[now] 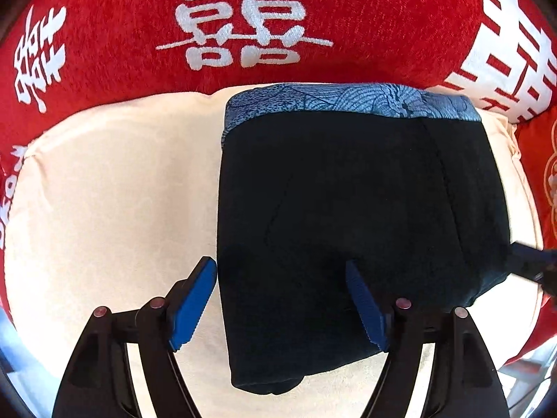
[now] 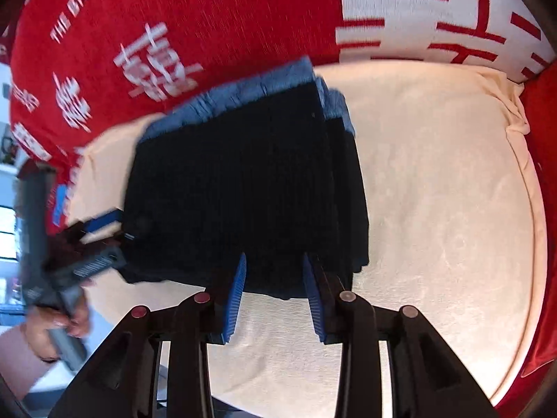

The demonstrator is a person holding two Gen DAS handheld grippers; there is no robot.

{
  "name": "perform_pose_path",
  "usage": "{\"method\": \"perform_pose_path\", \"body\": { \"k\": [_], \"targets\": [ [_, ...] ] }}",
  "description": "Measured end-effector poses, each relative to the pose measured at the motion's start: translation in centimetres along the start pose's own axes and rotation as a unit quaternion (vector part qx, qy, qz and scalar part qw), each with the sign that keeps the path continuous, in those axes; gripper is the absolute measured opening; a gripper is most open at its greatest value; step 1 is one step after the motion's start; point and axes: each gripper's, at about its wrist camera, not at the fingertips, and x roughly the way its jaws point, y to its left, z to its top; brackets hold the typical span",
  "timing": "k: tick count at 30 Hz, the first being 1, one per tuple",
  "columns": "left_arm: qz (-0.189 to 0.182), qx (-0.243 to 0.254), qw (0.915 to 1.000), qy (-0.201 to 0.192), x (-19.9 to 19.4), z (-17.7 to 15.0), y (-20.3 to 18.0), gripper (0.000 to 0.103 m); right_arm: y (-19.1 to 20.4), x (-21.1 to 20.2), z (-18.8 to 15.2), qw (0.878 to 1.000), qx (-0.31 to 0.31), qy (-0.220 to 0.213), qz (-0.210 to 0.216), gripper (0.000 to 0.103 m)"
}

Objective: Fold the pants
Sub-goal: 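Lower the folded stack and open both grippers, pressing it flat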

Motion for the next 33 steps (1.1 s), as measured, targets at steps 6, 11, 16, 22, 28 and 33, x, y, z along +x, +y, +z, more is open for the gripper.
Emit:
{"method": "perform_pose_path", "body": {
  "k": [6, 11, 16, 22, 28, 33],
  "targets": [
    [-0.001, -0.006, 1.0, 0.003, -0.4, -0.2, 0.7, 0.077, -0.7, 0.9, -0.4, 1.0, -0.006, 0.016, -0.006, 0.037],
    [0.007, -0.011, 0.9999, -0.001, -0.6, 0.0, 1.5, 0.077, -0.8, 0.7, -0.3, 1.0, -0.009, 0.021, -0.008, 0.038],
    [0.005, -0.021, 0.9998, 0.002, 0.0, 0.5, 2.2, 0.077, -0.5, 1.0, -0.2, 1.0, -0.011, 0.022, -0.008, 0.042],
    [0.004, -0.011, 0.9999, 0.008, 1.4, 0.5, 1.8, 0.081, -0.4, 1.1, -0.2, 1.0, -0.013, 0.022, -0.008, 0.043],
    [-0.01, -0.02, 0.9996, 0.014, 1.9, 0.8, 2.7, 0.087, -0.5, 1.1, 0.0, 1.0, -0.013, 0.024, -0.005, 0.043],
    [-0.003, -0.01, 0.9999, 0.008, 1.1, 1.3, 2.6, 0.087, -0.7, 1.1, 0.1, 1.0, -0.007, 0.026, 0.008, 0.047]
  ]
}}
